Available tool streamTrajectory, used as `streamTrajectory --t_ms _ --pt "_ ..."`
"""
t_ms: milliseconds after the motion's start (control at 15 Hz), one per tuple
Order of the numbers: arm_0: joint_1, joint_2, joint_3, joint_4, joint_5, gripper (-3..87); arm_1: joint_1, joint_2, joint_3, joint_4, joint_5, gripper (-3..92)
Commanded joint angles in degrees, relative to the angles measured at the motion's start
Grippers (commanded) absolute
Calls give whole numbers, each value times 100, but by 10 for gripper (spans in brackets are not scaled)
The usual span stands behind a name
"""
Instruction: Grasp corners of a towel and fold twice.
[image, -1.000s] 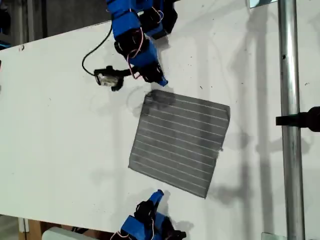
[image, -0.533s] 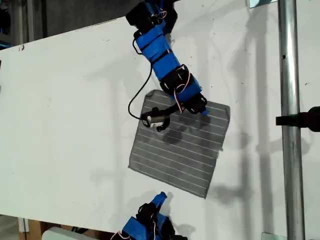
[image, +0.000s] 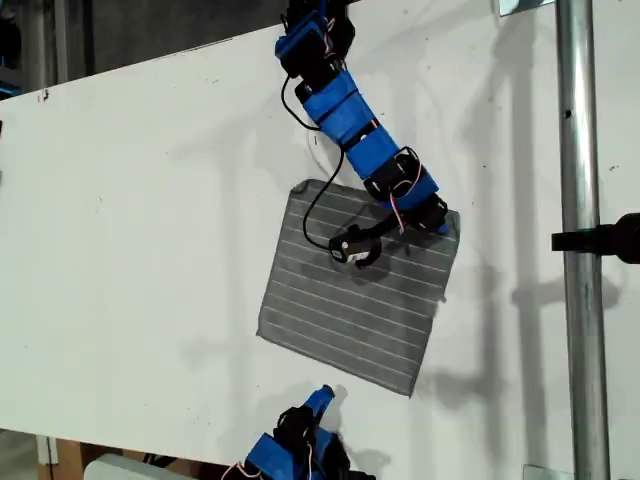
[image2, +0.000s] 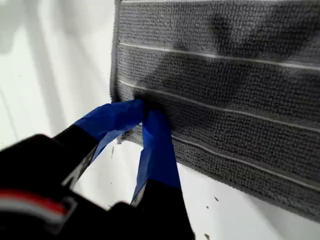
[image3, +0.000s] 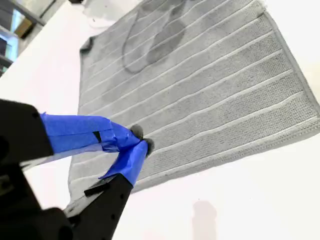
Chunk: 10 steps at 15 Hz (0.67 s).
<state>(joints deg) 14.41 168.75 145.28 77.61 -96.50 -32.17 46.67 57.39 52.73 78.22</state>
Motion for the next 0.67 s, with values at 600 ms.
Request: streamTrajectory --t_ms 600 --pt "202 -88 -185 -220 -18 -29 -510 527 1327 765 1081 -3"
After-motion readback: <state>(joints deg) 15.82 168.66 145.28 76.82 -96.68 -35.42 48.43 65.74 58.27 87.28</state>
